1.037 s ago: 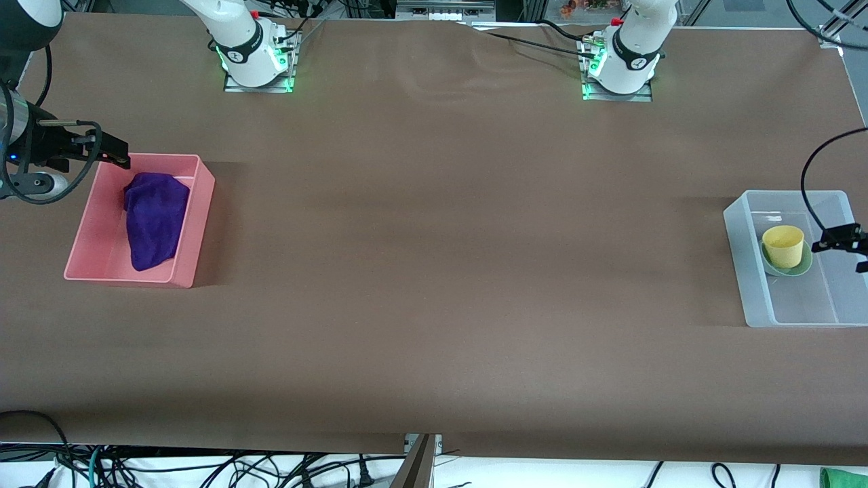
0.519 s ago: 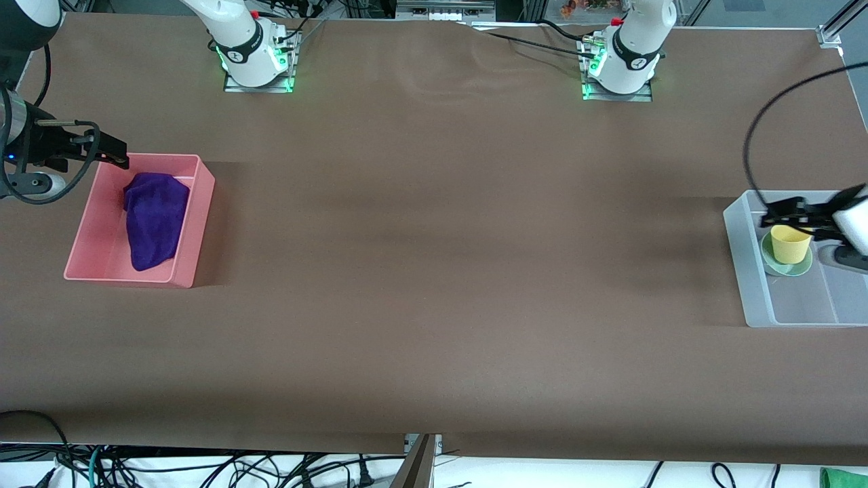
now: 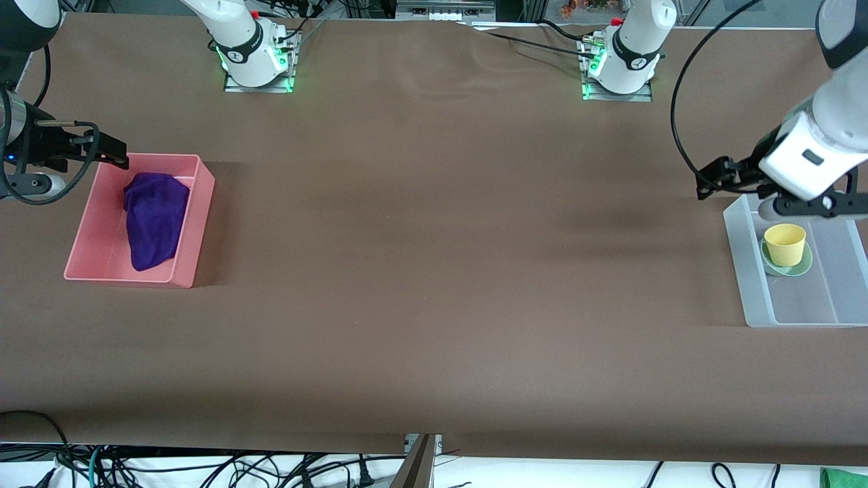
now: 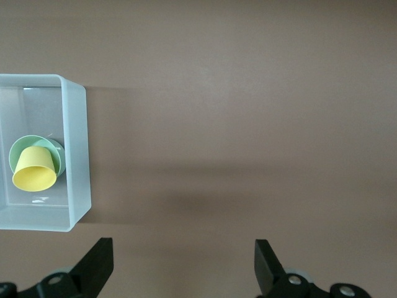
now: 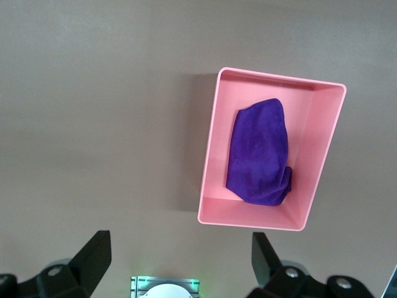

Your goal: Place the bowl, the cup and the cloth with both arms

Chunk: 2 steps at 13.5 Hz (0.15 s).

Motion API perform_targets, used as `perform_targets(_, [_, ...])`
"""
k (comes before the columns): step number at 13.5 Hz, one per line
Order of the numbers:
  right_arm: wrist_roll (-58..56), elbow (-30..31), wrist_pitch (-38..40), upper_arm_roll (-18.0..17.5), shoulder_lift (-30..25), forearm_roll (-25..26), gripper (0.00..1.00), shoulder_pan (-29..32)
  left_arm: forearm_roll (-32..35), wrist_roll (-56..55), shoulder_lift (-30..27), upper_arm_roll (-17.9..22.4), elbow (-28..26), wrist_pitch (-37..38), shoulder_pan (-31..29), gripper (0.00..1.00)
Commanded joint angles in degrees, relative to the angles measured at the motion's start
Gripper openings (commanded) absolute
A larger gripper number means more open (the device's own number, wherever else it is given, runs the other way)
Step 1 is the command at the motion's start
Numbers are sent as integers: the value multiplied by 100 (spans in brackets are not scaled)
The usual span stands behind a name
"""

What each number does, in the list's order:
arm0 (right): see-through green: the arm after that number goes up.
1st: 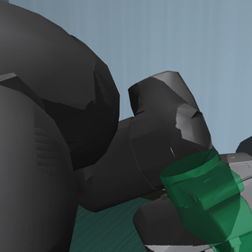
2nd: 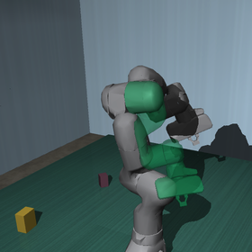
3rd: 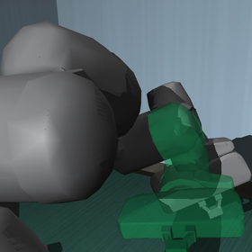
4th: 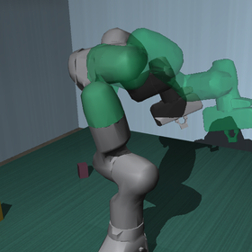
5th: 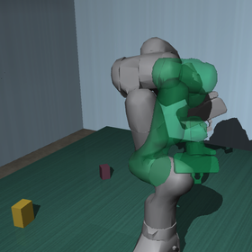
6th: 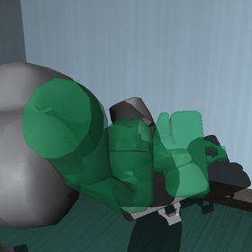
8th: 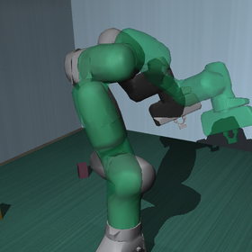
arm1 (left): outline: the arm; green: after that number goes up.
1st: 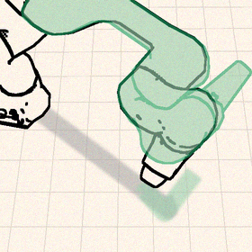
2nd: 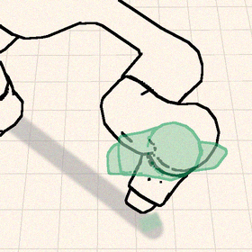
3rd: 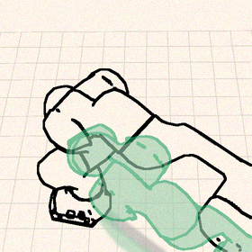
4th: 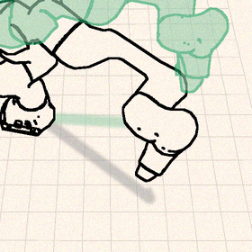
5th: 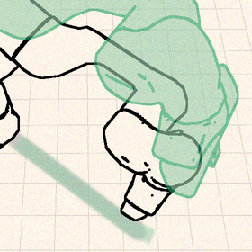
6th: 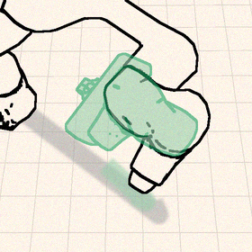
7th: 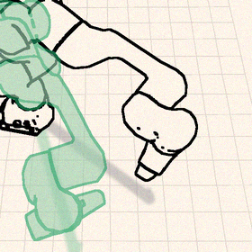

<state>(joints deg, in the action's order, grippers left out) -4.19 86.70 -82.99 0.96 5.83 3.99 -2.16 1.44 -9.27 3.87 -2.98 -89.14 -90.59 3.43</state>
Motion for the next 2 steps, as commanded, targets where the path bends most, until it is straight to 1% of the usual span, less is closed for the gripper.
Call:
perform_targets(1, [23, -144, 28, 1, 68, -118, 100, 40, -293, -57, -553, 166, -586, -152, 97, 100])
perform_targets(2, [23, -135, 28, 1, 68, -118, 100, 40, -311, -31, -571, 166, -647, -21, 88, 100])
